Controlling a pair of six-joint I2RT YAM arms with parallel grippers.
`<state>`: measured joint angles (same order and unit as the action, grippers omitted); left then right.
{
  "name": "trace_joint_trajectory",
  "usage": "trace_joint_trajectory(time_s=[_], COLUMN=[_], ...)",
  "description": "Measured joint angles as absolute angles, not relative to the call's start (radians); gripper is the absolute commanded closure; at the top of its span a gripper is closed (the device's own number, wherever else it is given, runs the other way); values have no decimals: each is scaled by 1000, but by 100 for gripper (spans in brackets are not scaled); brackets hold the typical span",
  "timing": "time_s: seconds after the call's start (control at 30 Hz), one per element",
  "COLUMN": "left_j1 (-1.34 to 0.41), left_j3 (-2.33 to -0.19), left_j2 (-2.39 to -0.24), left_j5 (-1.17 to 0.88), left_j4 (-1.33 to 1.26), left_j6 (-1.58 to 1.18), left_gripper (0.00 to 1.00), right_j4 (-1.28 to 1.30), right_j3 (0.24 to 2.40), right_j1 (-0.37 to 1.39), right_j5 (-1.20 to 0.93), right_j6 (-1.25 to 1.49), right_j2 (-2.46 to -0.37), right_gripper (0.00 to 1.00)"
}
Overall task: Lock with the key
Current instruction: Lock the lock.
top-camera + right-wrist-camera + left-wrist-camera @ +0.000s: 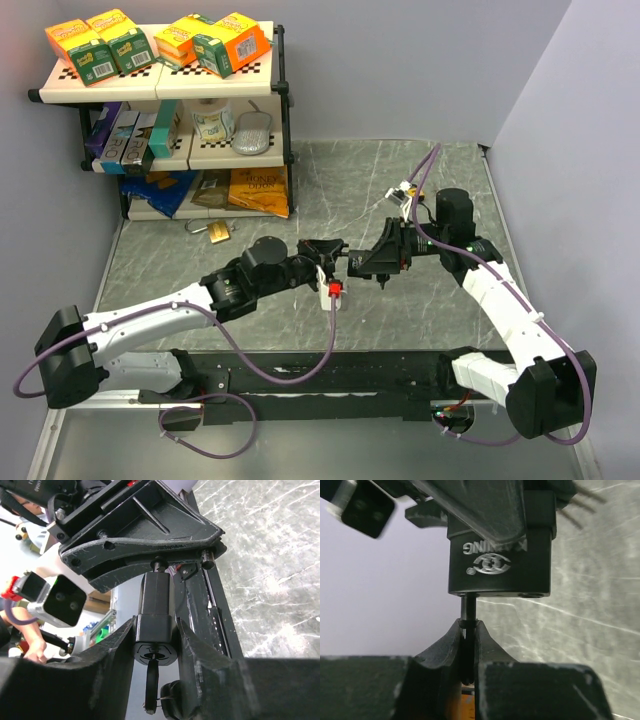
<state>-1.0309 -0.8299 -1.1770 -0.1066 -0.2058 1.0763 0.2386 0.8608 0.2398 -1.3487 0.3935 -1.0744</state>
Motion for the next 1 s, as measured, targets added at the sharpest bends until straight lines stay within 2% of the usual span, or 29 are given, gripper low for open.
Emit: trace_joint_trajectory(time_s=[0.03, 0.13, 0.23, 0.47, 0.7, 1.0], left_j1=[-1031, -1016, -971, -871, -837, -828], left_j3=[-842, -897, -980, -1215, -1380, -1485], left_j2=[-1178, -1190, -1203, -1273, -1358, -1409], left_j5=[-110, -146, -220, -420, -596, -726], left_j4=[-182, -81, 66, 400, 667, 777], left_j6=[1054, 1000, 942, 809, 700, 558], left_gripper=[99, 99, 99, 99, 99, 99], right_j4=[255, 302, 359, 563, 655, 710], right_j3=[865, 891, 925, 1023, 1031, 1029], right_j1=[240, 236, 223, 177, 110, 122], right_j5=[-1349, -1347, -1348, -1317, -1259, -1261], right_j6=[379, 328, 276, 68, -141, -282], right_j2=[-1074, -1074, -1071, -1061, -951, -918], right_gripper=[24, 9, 3, 0, 2, 4])
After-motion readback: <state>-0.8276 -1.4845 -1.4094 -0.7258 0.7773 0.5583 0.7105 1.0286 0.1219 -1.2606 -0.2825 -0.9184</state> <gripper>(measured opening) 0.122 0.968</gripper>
